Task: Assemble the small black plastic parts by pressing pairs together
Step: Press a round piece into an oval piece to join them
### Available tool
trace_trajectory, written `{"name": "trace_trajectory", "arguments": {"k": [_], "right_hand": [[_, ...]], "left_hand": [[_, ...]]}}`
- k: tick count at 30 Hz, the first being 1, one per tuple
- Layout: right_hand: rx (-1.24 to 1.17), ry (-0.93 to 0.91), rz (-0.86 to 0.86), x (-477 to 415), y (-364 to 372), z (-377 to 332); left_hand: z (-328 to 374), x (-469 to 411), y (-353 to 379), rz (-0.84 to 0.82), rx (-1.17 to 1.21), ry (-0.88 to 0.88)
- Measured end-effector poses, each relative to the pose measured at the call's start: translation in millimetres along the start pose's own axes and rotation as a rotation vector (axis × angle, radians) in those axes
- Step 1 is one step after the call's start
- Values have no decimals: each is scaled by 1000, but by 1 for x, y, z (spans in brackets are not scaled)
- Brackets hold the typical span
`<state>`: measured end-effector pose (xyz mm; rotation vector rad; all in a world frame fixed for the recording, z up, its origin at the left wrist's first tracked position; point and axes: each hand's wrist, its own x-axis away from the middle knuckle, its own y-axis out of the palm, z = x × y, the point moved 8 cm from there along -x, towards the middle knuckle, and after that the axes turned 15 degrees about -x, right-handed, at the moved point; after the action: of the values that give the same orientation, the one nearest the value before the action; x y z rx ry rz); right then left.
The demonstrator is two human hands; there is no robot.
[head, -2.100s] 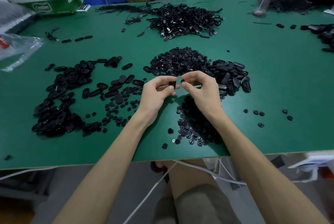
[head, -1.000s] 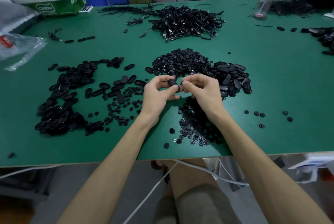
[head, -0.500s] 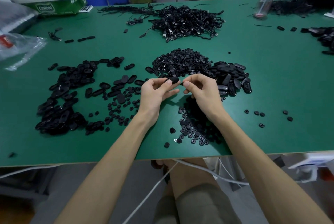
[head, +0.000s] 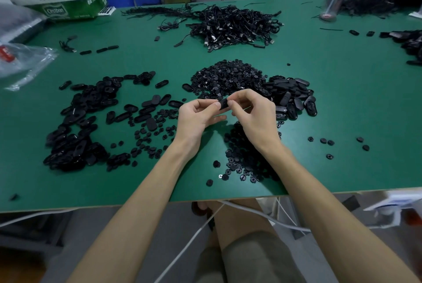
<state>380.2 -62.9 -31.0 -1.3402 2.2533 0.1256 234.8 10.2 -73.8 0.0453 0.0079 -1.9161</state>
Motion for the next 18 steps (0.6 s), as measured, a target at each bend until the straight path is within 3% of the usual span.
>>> {"name": "trace_trajectory", "arguments": {"k": [18], "right_hand": [[73,-56,8,2,1,-4]], "left_hand": [[5,2,5,-76,-41,58]]}}
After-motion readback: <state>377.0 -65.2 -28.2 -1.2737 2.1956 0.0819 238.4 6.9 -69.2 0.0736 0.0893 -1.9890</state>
